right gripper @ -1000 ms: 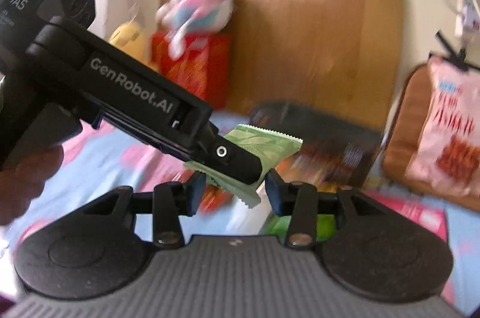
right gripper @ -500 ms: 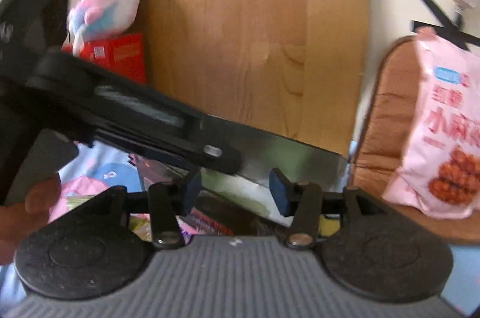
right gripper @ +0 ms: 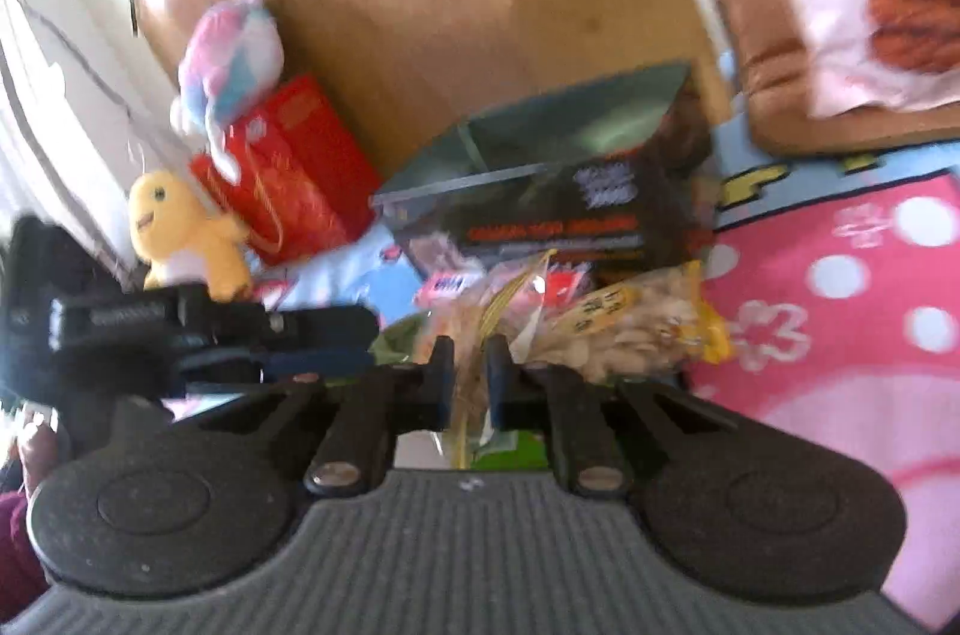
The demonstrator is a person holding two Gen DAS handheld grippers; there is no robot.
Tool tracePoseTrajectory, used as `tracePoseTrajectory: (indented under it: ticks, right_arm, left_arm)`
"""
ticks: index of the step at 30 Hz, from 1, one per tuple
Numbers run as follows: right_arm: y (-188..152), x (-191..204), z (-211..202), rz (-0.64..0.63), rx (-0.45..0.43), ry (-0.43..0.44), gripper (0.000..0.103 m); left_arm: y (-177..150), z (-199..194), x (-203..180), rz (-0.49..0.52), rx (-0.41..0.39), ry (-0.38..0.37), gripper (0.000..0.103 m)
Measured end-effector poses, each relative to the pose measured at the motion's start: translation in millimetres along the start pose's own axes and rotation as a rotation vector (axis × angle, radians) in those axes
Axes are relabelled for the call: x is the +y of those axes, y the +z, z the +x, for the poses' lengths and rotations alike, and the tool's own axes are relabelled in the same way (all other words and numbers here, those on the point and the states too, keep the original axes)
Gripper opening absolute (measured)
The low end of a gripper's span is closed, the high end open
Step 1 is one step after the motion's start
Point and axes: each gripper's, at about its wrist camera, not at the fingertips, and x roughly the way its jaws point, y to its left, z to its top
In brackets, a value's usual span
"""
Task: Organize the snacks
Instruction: 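Move the left tool to the round pastry in clear bag and grasp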
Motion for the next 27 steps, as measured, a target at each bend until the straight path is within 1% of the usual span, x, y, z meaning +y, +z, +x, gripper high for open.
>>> tracePoseTrajectory:
  ticks: [3,5,6,7,8,9,10,11,12,14,15,16,17,20,23,25,26,27]
  right_arm:
    - [-16.2,-12.7,-40.8,0.033,-0.049,-0.048,0.012]
    - [-33.6,-25.4,-66.0,0.06,-0.049,-0.062,0.012]
    - [-44.2,-30.7,-77.6,0.068,-0.05,-0.083,0.013]
    - [-52.5,-35.9,-85.6,0.071,-0.051,-0.113,0.017]
    - [-61.6,-38.6,-94.2,0.075,-0.051,-0.153,0.023]
    - [-70.6,-42.1,-103.7,0.08,-0.058,-0.178,0.025]
    - [-76.2,-44.7,-109.6,0.086,-0.065,-0.179,0.032]
    - [-80.2,-47.0,-115.7,0.093,-0.071,-0.181,0.042]
    - [-81.3,-46.6,-117.8,0.088,-0.079,-0.189,0.046]
    - [-82.2,-41.8,-118.4,0.035,-0.087,-0.22,0.061]
    - [-82.3,-37.2,-117.8,-0.013,-0.087,-0.233,0.064]
    - [-83.3,-34.6,-115.7,-0.053,-0.083,-0.239,0.07]
    - [-85.2,-31.0,-113.1,-0.097,-0.074,-0.245,0.075]
    - [-94.8,-23.4,-103.7,-0.215,-0.047,-0.278,0.075]
    - [-98.2,-20.3,-93.0,-0.277,-0.031,-0.296,0.075]
    - [-96.3,-19.1,-84.7,-0.291,-0.026,-0.286,0.075]
    - [-95.4,-18.6,-81.1,-0.293,-0.021,-0.286,0.075]
    - [-94.0,-19.1,-75.1,-0.292,-0.011,-0.295,0.075]
  left_arm:
    - [-7.8,-2.3,-11.6,0.028,0.017,-0.024,0.065]
    - [-12.8,0.0,-24.6,0.062,0.032,-0.039,0.065]
    - [-15.5,1.6,-31.3,0.077,0.04,-0.052,0.066]
    - [-18.2,3.7,-39.8,0.096,0.049,-0.068,0.069]
    - [-20.3,6.5,-47.7,0.113,0.058,-0.081,0.069]
    - [-23.1,10.5,-56.5,0.134,0.073,-0.095,0.072]
    - [-27.1,13.8,-63.7,0.153,0.088,-0.107,0.074]
    - [-31.0,18.4,-70.7,0.17,0.103,-0.116,0.075]
    - [-35.2,23.3,-77.5,0.187,0.12,-0.121,0.076]
    - [-44.3,34.0,-89.9,0.231,0.151,-0.117,0.076]
    - [-48.0,39.2,-94.8,0.253,0.158,-0.102,0.076]
    - [-51.7,44.7,-99.6,0.279,0.161,-0.082,0.078]
    - [-53.7,49.4,-103.3,0.301,0.162,-0.067,0.079]
    - [-56.7,65.4,-111.0,0.363,0.173,-0.011,0.08]
    - [-59.6,74.4,-113.5,0.408,0.173,0.024,0.08]
    - [-64.0,76.9,-117.1,0.428,0.186,0.025,0.072]
    - [-66.7,79.2,-118.3,0.424,0.21,0.011,0.07]
    - [-70.5,81.2,-118.7,0.421,0.227,0.01,0.066]
